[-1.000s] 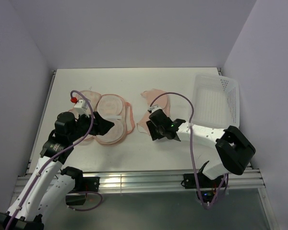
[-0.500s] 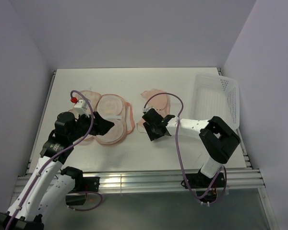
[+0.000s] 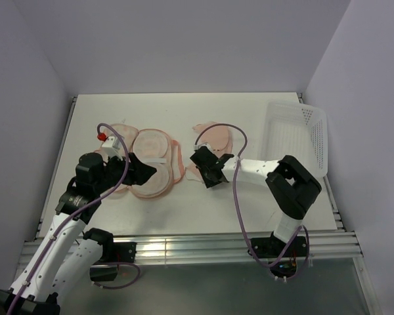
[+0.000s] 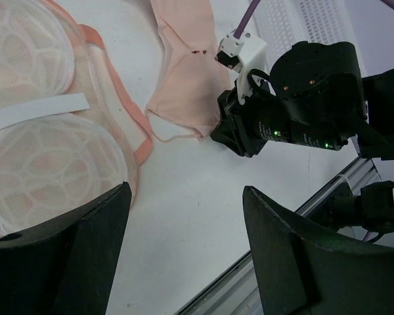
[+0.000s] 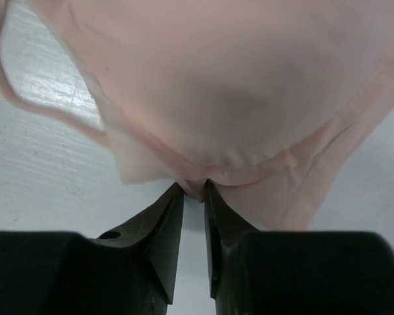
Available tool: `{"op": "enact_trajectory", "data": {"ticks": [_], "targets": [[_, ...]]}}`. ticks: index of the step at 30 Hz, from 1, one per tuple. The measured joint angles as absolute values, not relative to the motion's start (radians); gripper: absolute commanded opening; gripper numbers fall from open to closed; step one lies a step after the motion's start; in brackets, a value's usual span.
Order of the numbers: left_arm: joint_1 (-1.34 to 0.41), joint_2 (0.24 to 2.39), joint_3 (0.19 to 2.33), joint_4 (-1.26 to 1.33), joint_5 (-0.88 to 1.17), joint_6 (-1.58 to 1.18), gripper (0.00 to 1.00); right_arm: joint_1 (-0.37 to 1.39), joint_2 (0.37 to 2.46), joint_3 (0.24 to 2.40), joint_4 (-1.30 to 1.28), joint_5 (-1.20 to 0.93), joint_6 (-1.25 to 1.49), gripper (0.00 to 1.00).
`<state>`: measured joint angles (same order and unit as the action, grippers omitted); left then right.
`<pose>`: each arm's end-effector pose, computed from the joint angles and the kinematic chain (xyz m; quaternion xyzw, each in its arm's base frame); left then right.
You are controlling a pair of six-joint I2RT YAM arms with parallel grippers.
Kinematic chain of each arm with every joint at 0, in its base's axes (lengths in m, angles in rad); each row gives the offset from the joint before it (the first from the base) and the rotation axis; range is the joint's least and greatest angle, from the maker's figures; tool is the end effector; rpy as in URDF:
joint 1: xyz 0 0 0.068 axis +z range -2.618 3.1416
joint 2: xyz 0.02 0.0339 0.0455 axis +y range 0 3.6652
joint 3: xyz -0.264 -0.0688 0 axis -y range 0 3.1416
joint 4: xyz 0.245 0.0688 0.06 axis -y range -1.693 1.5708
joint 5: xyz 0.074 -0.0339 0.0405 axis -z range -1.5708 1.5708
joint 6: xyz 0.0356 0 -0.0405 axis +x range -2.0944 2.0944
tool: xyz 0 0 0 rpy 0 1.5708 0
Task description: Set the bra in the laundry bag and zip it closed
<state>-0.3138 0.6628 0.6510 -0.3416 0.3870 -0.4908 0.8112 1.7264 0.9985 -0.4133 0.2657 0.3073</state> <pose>0.1461 -0.0615 0.2960 0.0384 0.8117 -0.3649 0.4546 0.2332 0.2320 0.1576 -0.2141 0.9449 0.0024 0.2477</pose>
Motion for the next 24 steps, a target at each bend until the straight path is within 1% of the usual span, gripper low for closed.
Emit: {"op": "enact_trajectory", "data": {"ticks": [2,3,4,7,10,16,19,20,24], "targets": [[-0.314,0.663,0.651,-0.342,0.387,-0.491,0.75,0.811,1.729,0.999,-0.414,0.269,0.31,0.07],[-0.314,0.663,0.651,-0.342,0.387,-0.49,0.75,0.811,1.729,0.999,-0.414,0.271,0.314,0.01],[-0.314,0.663,0.651,-0.342,0.387,-0.49,0.75,0.812,1.729,0.999,-0.414,0.274,0.315,0.0],[-0.314,0.663,0.651,-0.341,0.387,-0.491,0.75,0.813,1.718,0.992,-0.413,0.278,0.313,0.0],[-0.314,0.663,0.651,-0.34,0.391,-0.493,0.75,0.828,1.66,0.973,-0.425,0.286,0.306,0.0],[-0.319,0.663,0.649,-0.293,0.43,-0.541,0.77,0.947,1.387,0.969,-0.553,0.33,0.307,0.0],[-0.352,0.667,0.643,-0.224,0.446,-0.595,0.81,1.015,1.232,0.993,-0.651,0.351,0.321,0.0],[-0.376,0.671,0.641,-0.194,0.446,-0.614,0.84,1.031,1.192,1.012,-0.683,0.355,0.325,0.0],[-0.469,0.709,0.623,-0.009,0.44,-0.663,0.89,1.067,1.055,1.129,-0.781,0.374,0.33,0.0]]}}
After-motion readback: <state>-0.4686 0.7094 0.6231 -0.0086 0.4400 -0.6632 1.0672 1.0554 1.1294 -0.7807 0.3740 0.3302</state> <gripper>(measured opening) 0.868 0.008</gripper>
